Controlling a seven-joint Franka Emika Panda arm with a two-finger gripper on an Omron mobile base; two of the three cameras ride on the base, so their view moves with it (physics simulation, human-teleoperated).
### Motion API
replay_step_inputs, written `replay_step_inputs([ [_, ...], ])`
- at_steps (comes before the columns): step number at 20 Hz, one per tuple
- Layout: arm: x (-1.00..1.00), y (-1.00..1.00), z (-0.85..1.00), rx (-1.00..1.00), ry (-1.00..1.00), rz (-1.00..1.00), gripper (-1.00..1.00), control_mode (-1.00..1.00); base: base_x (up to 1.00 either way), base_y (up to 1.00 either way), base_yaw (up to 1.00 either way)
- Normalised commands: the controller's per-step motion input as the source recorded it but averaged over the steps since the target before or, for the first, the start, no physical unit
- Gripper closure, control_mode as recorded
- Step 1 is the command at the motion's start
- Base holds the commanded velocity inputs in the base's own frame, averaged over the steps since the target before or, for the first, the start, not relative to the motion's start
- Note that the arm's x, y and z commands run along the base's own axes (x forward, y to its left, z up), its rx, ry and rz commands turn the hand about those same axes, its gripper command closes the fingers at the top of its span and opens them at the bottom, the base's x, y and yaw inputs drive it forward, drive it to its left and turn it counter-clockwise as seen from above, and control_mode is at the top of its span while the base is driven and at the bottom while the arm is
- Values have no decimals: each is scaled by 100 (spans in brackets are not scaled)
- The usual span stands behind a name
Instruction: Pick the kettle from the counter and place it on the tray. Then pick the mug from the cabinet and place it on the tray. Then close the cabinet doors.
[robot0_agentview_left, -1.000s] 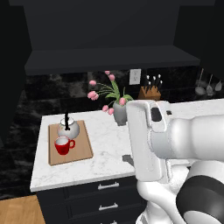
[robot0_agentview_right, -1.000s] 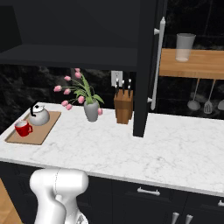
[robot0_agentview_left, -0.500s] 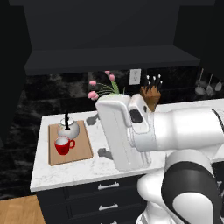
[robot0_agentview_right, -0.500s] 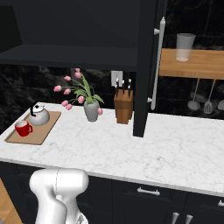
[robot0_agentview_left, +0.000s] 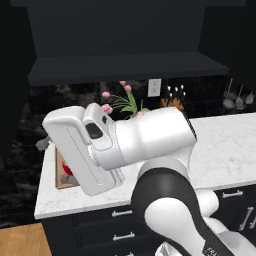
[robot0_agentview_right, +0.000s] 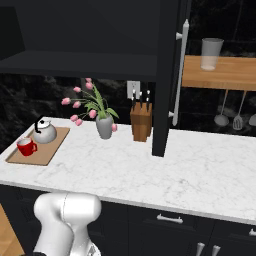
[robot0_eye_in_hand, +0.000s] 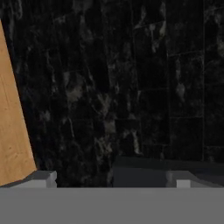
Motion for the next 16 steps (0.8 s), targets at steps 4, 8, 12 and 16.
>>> replay_step_inputs([
  [4,-38,75,11,0,0,-2,-100,-100,0,0,0],
  [8,-23,73,3,0,2,-15,-100,-100,0,0,0],
  [12,1,71,0,2,4,-22,-100,-100,0,0,0],
  [16,4,74,0,1,2,-24,-100,-100,0,0,0],
])
